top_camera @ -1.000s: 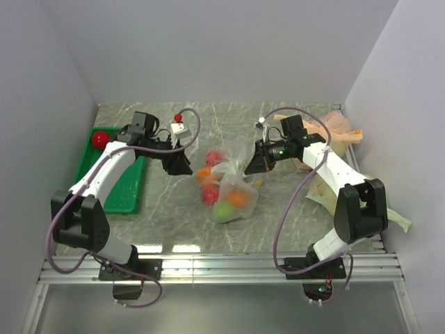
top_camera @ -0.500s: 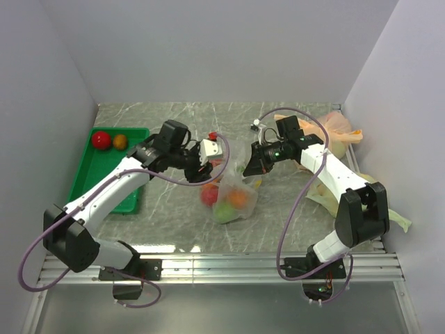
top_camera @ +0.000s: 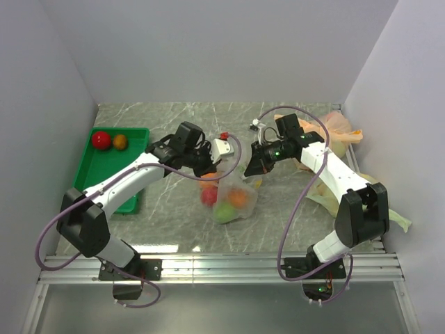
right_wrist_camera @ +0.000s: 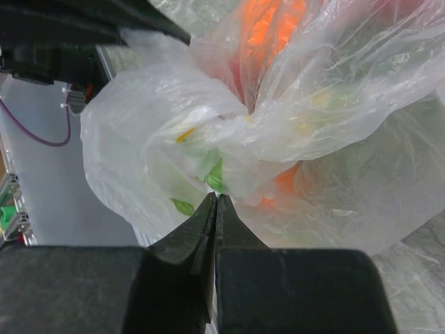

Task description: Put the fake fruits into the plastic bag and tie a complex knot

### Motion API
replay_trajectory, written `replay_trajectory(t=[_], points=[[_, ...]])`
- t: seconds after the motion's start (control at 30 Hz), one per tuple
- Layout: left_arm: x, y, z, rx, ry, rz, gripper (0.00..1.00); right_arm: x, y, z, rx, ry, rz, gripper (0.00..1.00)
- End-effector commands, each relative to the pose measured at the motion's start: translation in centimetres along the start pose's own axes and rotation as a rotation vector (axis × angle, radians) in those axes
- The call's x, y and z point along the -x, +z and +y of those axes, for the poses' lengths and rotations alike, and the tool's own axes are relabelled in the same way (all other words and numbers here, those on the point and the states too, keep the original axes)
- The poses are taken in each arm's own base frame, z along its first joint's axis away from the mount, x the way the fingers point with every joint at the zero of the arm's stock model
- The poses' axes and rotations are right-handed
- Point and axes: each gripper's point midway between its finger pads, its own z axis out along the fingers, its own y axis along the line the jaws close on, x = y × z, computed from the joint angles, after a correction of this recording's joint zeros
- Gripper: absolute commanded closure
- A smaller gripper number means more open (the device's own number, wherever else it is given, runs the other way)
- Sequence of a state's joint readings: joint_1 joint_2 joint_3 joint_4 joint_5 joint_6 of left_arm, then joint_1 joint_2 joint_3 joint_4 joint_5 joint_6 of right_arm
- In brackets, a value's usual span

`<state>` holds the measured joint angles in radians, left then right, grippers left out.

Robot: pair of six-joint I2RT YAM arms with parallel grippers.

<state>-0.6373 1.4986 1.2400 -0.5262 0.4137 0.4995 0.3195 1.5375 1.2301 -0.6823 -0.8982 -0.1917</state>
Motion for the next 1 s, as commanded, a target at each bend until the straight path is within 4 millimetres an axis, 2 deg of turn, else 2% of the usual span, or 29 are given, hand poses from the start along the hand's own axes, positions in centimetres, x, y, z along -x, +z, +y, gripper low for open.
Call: replay_trajectory(t=[0.0,0.13,0.23,0.27,0.4,0.43,0.47,0.5,0.57,0.67,0.73,0.87,0.9,0.97], points=[[0.3,-1.5,2.3,0.097,-0.062,-0.023,0.99,0.6,-2.3,0.1,-0.036,-0.062,-0.014,1.00],[-3.2,-3.2,3.6,0.169,-0.158,0.026,0.99,-0.9,-4.0,-1.4,-0.097,-0.041,0.021,1.00],[-5.3,-5.0,5.1,0.244,-0.224,0.048,1.00,-1.4,-5.4,-3.0,-0.153,-0.045,0.021,1.00],[-6.1,-5.9,6.0,0.276,-0.240,0.054,1.00,-1.3,-6.0,-3.7,-0.180,-0.043,0.019,1.00],[-9.7,-8.0,7.1,0.336,-0.272,0.117,1.00,-0.3,-9.1,-6.7,-0.301,-0.038,-0.035,1.00],[-10.1,-8.6,7.3,0.350,-0.270,0.120,1.00,0.1,-10.6,-7.7,-0.341,-0.025,-0.060,1.00],[-11.4,-9.4,7.7,0.358,-0.274,0.142,1.00,0.0,-10.9,-8.2,-0.363,-0.041,-0.047,1.00],[-12.2,-9.8,7.6,0.360,-0.277,0.157,1.00,-0.1,-12.1,-9.1,-0.397,-0.027,-0.060,1.00],[-13.4,-10.5,7.8,0.371,-0.265,0.184,1.00,-0.9,-13.0,-10.2,-0.431,-0.014,-0.050,1.00],[-14.1,-10.5,7.6,0.358,-0.259,0.197,1.00,-2.2,-12.6,-11.2,-0.443,-0.015,-0.020,1.00],[-14.3,-9.9,7.7,0.345,-0.260,0.193,1.00,-2.8,-11.6,-11.5,-0.427,-0.003,-0.024,1.00],[-13.3,-8.7,7.3,0.271,-0.266,0.145,0.99,-3.2,-8.9,-10.5,-0.348,-0.020,-0.004,1.00],[-12.7,-8.6,7.3,0.254,-0.263,0.124,0.99,-3.0,-7.9,-9.6,-0.319,-0.048,0.011,1.00],[-11.7,-8.1,6.8,0.205,-0.253,0.081,0.99,-2.6,-7.2,-8.9,-0.300,-0.082,0.031,1.00]])
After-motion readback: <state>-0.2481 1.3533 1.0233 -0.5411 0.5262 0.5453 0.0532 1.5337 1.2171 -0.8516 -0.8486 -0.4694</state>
